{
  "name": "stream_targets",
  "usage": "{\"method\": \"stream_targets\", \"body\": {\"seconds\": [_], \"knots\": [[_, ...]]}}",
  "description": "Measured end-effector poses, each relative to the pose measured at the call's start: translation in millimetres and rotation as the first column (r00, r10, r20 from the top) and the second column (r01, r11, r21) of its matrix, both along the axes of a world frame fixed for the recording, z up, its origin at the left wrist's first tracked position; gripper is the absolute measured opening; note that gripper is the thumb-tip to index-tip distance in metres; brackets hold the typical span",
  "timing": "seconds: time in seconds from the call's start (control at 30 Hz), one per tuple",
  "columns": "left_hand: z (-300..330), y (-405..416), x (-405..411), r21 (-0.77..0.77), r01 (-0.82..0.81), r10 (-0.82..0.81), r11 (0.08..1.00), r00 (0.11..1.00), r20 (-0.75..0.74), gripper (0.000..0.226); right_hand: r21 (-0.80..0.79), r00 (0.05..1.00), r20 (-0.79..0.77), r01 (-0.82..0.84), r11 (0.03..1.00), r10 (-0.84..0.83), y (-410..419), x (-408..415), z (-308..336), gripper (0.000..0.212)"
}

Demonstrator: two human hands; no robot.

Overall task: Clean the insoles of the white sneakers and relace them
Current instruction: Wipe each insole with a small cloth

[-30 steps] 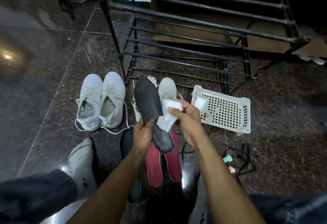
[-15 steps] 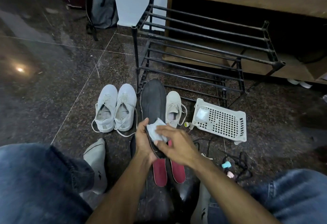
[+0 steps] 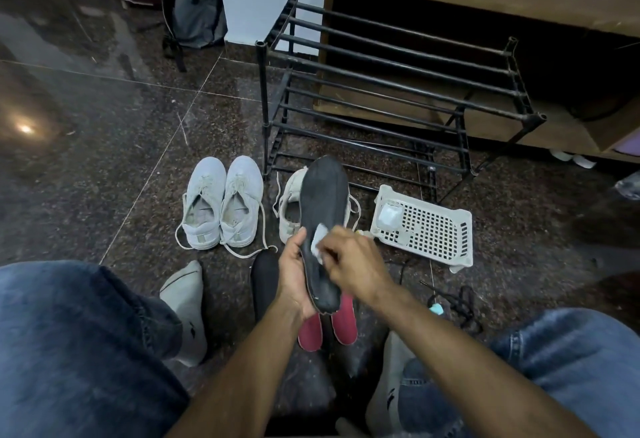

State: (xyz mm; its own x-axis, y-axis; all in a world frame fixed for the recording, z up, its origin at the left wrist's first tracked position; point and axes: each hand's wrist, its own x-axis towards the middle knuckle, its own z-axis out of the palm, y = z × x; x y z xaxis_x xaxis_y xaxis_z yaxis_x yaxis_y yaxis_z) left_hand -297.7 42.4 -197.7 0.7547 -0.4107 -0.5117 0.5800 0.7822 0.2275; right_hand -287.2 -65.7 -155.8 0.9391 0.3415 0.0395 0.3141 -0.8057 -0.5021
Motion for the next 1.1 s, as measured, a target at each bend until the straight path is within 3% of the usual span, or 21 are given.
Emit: {"method": "stream_targets", "body": {"seconds": [0.13,0.27,0.4,0.5,0.6,0.77,0.87,0.97,1.1], "knots": [[-3.0,-6.2,-0.7,0.009,-0.029,0.029,1.0,1.0,0.01,0.043,0.147,0.952,-0.152,0.288,0.946,-0.266,-3.1,26.3,8.1,0.025],[-7.1,0.2,5.4,-0.049,-0.058,0.058,0.997,0.998,0.001,0.061,0.169,0.948,-0.293,0.181,0.969,-0.126,4.5,-9.5,8.2,0.015],[-9.9,-2.3,5.1,-0.026,-0.039,0.04,0.999,0.999,0.005,0.068,0.049,0.98,-0.197,0.027,0.998,-0.016,-1.0,-26.3,14.4,0.015],[-4.0,-10.7,-1.4,-0.048,0.015,-0.013,0.999,0.999,0.045,0.055,-0.063,0.987,-0.06,0.144,0.988,-0.148,-9.2,10.9,16.6,0.019],[-0.7,-9.9,-1.5,-0.057,0.037,-0.034,0.998,0.998,0.054,0.058,0.047,0.97,-0.109,0.223,0.974,-0.217,-8.0,12.1,14.4,0.018],[-3.7,-6.2,3.8,-0.067,-0.011,0.013,0.998,0.999,0.035,0.071,0.175,0.982,-0.186,0.058,0.983,-0.025,0.1,-45.8,14.0,0.017],[0.4,-14.4,-3.0,-0.117,0.024,-0.02,0.993,0.999,0.034,0.065,0.14,0.976,-0.111,0.203,0.969,-0.188,-4.5,-9.4,9.7,0.016],[9.7,-17.1,-7.8,-0.055,0.035,-0.033,0.998,0.999,0.025,0.058,0.205,0.929,-0.134,0.367,0.907,-0.346,-3.2,19.0,12.7,0.013],[8.0,-10.8,-1.5,-0.026,-0.022,0.021,0.999,1.0,-0.012,0.061,0.271,0.931,-0.225,0.343,0.899,-0.287,11.4,-7.9,7.7,0.013]]}}
